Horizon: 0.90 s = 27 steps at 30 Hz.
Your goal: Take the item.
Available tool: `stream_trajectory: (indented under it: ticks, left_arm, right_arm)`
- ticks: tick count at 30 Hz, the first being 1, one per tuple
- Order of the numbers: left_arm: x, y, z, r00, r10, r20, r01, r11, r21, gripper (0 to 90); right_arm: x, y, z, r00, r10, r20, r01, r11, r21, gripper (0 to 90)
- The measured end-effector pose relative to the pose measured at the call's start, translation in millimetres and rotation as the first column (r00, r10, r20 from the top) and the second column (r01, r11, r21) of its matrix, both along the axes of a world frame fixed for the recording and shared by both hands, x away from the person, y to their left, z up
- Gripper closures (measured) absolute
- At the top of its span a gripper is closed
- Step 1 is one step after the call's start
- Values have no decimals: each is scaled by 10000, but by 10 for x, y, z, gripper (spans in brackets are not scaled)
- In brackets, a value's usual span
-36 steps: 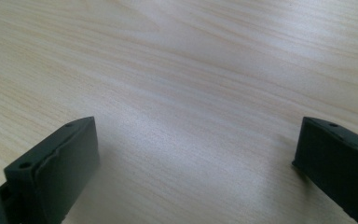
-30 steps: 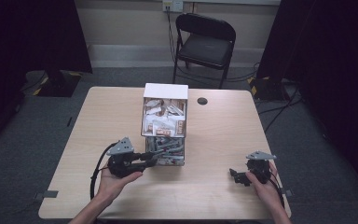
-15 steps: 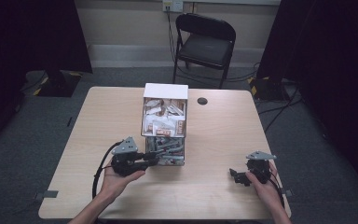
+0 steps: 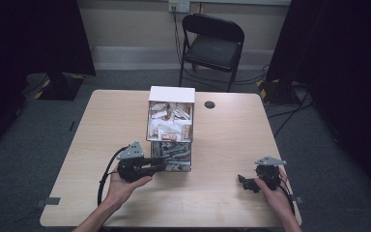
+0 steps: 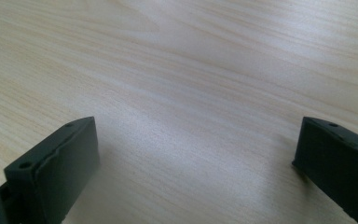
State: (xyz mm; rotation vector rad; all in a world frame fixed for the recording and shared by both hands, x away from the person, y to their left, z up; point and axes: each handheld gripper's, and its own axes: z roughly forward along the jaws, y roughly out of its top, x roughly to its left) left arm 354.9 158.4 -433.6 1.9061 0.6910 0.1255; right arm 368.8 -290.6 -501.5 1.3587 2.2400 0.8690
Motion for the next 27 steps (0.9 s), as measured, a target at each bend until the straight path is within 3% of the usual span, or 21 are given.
stream_trajectory:
  ticks: [12, 20, 27]
  left_arm:
    - [1, -100, -40, 9991, -414, -8, 414, 9986, 323, 729]
    - [8, -99, -105, 9994, -354, -45, 355, 9992, 162, 727]
    - [43, -103, -149, 9995, -327, 36, 326, 9987, 386, 813]
  right_arm:
    - [0, 0, 0, 10000, -1, 2, 1, 10000, 1, 0]
    - [1, 0, 0, 10000, 13, 6, -13, 10000, -3, 0]
    - [1, -1, 0, 10000, 16, 6, -16, 10000, -2, 0]
